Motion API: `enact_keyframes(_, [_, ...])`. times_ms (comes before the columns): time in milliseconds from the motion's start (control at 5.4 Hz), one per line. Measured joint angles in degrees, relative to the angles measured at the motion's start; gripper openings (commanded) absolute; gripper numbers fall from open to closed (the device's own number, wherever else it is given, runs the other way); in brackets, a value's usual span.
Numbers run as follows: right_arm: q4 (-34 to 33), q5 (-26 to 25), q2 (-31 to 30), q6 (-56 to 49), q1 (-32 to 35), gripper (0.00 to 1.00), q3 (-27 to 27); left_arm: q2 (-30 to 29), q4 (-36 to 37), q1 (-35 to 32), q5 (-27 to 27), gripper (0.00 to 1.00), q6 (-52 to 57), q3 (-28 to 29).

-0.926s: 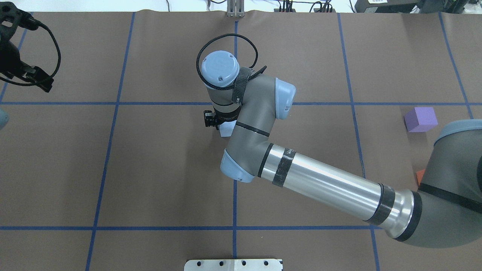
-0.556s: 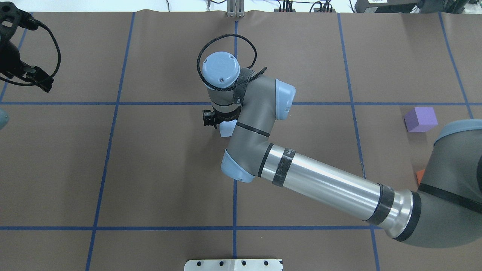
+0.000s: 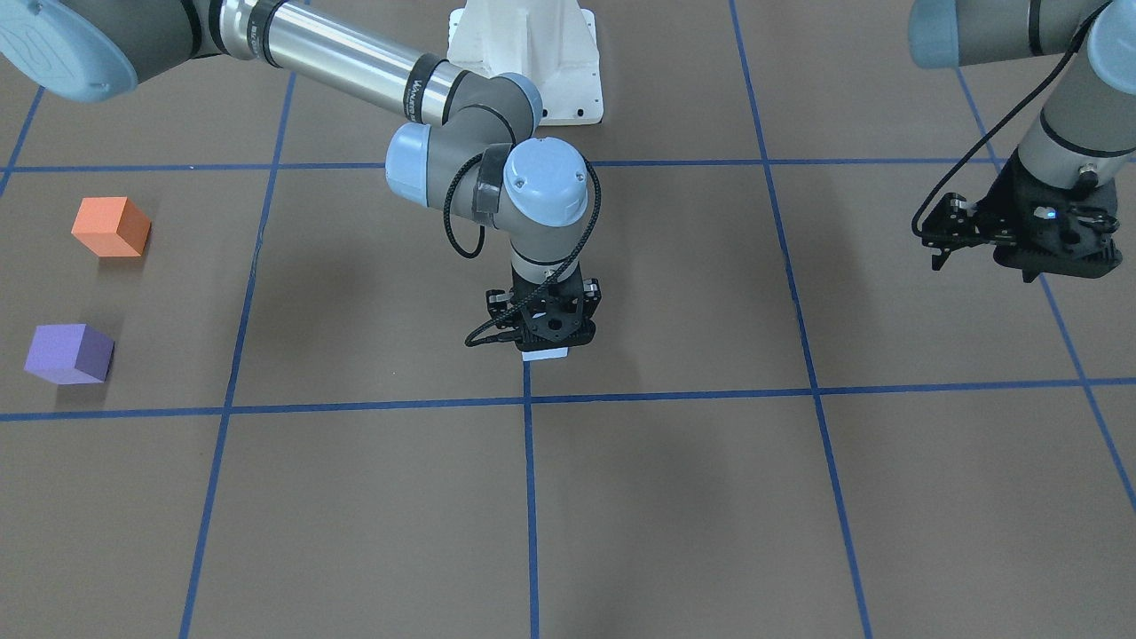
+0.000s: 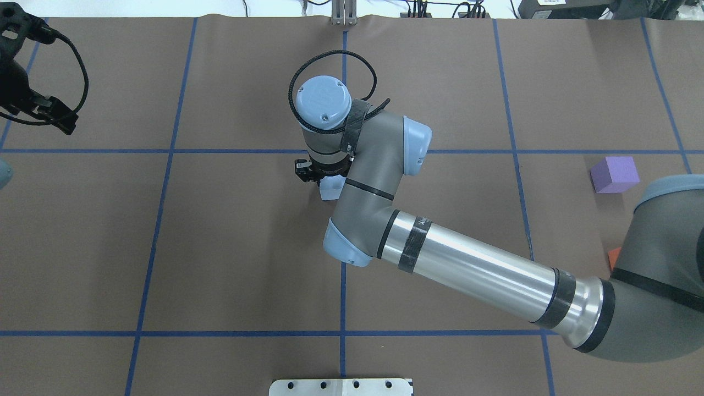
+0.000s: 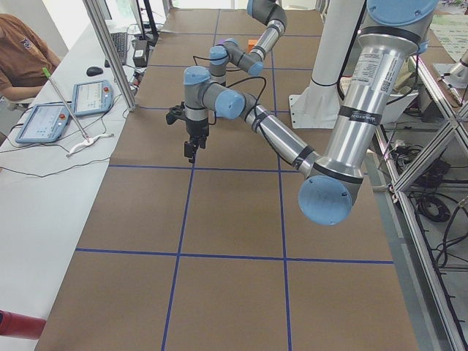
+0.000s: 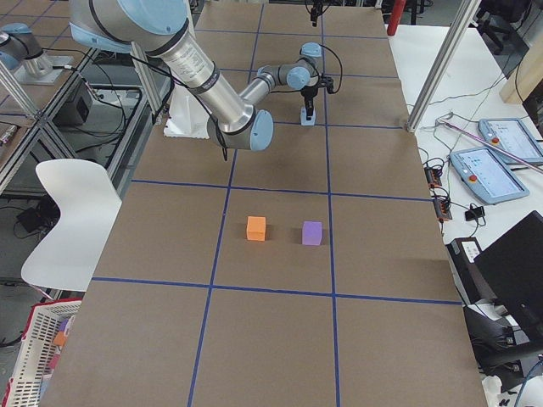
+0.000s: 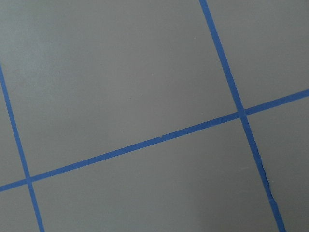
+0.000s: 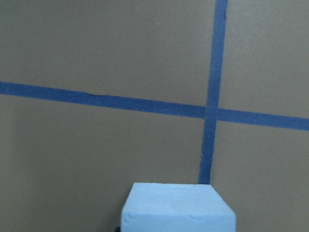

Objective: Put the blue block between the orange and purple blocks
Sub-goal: 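Close the right gripper on the light blue cube and lift it, then carry the cube with the right gripper to the gap between purple and orange cubes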

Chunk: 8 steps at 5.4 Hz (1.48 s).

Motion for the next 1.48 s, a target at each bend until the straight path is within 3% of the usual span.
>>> enact_keyframes(185, [-1.14, -0.08, 0.04, 0.46, 0.67, 0.00, 2.68, 0.03, 0.02, 0.00, -0.07, 1.00, 0.01, 0.00])
enact_keyframes(556, [-16.26, 0.11, -0.78, -0.13, 3.90, 0.00, 16.85, 0.09, 0.09, -0.06, -0.26, 1.00, 0.07, -0.07])
enact_keyframes(741, [-25.34, 0.50, -4.67, -2.91, 6.55, 0.00, 26.57, 0.09, 0.10, -0.06, -0.27, 1.00, 0.07, -0.08])
enact_keyframes(926, [-29.71, 1.26, -10.91, -6.71, 9.65, 0.00, 34.54, 0.13, 0.14, -0.06, -0.28, 1.00, 0.07, -0.12])
enact_keyframes(1296, [-31.38, 5.02, -24.27, -15.17, 16.70, 0.00, 45.52, 0.17, 0.19, -0.07, -0.28, 1.00, 0.07, -0.17])
enact_keyframes(1481, [-31.08, 7.64, -29.74, -20.45, 19.46, 0.00, 48.35, 0.18, 0.19, -0.07, -0.28, 1.00, 0.05, -0.21])
